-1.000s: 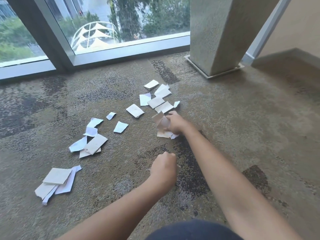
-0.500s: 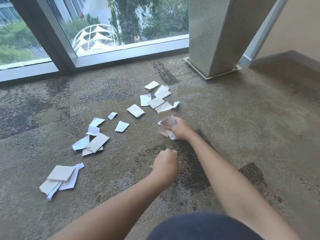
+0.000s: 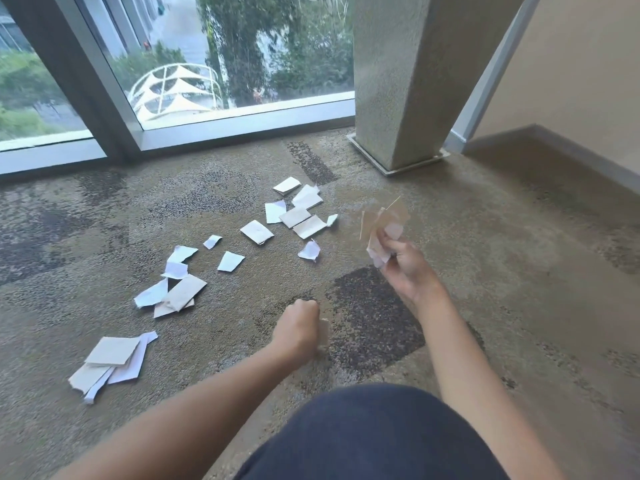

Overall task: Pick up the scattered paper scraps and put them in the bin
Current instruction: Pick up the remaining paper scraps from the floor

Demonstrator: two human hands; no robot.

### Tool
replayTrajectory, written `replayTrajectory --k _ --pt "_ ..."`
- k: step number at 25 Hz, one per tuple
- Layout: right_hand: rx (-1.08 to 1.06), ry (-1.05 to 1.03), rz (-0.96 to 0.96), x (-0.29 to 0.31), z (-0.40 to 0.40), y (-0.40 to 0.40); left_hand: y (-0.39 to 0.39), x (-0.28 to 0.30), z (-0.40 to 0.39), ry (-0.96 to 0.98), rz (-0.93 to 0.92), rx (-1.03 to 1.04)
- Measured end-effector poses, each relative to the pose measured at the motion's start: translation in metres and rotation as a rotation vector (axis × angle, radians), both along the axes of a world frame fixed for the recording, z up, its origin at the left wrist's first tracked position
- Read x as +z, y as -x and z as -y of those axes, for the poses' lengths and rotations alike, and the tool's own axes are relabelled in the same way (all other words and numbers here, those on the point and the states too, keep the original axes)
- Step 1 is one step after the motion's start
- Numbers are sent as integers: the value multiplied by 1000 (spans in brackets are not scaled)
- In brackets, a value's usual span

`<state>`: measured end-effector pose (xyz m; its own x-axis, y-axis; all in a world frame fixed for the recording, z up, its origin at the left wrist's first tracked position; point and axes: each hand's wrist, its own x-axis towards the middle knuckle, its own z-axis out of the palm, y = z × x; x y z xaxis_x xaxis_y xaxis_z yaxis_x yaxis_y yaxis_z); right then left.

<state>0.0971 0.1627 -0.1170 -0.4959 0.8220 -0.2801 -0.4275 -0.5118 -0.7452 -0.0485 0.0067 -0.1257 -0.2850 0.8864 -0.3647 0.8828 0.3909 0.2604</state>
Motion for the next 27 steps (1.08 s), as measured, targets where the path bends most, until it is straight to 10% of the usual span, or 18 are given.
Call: replayTrajectory --k 11,27 --pt "-227 -83 10 98 34 -85 -39 119 -75 15 473 64" --pt "-798 -288 311 258 139 -304 -296 265 -61 248 979 -573"
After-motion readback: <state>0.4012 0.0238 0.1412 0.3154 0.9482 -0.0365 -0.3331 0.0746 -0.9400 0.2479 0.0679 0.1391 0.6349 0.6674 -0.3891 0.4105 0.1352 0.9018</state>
